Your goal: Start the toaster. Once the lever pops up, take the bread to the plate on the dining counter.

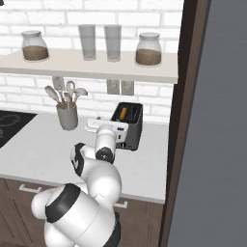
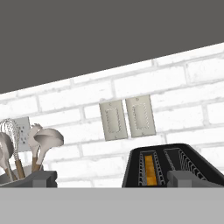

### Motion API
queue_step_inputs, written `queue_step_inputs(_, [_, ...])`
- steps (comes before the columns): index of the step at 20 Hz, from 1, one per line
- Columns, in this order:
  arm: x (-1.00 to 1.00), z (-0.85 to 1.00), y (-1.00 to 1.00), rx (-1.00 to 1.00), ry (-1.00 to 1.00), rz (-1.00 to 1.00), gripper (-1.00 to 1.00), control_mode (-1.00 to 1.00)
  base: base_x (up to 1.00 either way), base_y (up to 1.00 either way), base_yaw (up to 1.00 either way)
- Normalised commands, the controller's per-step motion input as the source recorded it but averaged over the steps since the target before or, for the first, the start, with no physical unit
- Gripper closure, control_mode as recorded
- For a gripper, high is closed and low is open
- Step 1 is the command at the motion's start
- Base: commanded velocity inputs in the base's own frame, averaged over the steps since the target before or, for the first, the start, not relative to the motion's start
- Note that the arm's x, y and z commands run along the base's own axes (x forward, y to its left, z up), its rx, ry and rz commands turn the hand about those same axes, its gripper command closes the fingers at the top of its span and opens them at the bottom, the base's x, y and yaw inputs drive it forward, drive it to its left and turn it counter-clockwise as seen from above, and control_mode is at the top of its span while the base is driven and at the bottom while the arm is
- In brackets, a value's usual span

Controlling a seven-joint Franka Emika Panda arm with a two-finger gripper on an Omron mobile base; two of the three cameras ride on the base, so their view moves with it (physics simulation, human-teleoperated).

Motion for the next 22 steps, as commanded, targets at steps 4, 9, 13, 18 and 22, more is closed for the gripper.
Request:
queue_step_inputs(4, [0.0, 0.0, 0.0, 0.0, 0.0, 0.0, -1.0, -1.0, 0.0, 0.0, 0.0])
queue_step_inputs(9, [0.0, 0.0, 0.0, 0.0, 0.0, 0.0, -1.0, -1.0, 0.0, 0.0, 0.0])
queue_step_inputs(13, [0.0, 0.0, 0.0, 0.0, 0.0, 0.0, -1.0, -1.0, 0.0, 0.0, 0.0])
queue_step_inputs(18, [0.0, 0.0, 0.0, 0.0, 0.0, 0.0, -1.0, -1.0, 0.0, 0.0, 0.0])
queue_step_inputs(22, [0.0, 0.0, 0.0, 0.0, 0.0, 0.0, -1.0, -1.0, 0.0, 0.0, 0.0])
